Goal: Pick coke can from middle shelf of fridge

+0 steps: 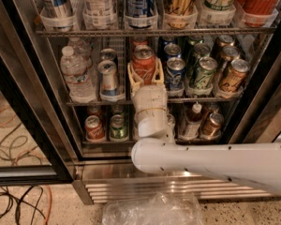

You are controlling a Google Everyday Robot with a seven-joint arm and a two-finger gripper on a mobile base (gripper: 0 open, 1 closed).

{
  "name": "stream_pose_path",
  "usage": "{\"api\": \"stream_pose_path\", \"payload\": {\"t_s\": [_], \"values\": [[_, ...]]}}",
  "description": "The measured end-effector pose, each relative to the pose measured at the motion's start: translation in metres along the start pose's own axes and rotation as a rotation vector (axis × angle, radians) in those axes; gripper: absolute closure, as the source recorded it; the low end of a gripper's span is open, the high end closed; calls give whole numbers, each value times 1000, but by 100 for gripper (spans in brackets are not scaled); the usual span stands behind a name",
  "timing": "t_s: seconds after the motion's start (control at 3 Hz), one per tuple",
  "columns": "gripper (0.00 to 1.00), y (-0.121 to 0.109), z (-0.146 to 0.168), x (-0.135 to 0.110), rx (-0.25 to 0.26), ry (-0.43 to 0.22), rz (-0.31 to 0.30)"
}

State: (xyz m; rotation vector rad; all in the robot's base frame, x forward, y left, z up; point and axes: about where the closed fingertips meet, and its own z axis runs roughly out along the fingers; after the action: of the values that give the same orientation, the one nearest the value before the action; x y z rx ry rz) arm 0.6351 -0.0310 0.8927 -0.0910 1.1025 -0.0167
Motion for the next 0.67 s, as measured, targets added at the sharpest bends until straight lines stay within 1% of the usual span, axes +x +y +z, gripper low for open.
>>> {"api": "stream_pose_path", "payload": {"t_s": [0.67], "values": [[100,8,-30,-14,-21,34,0]]}}
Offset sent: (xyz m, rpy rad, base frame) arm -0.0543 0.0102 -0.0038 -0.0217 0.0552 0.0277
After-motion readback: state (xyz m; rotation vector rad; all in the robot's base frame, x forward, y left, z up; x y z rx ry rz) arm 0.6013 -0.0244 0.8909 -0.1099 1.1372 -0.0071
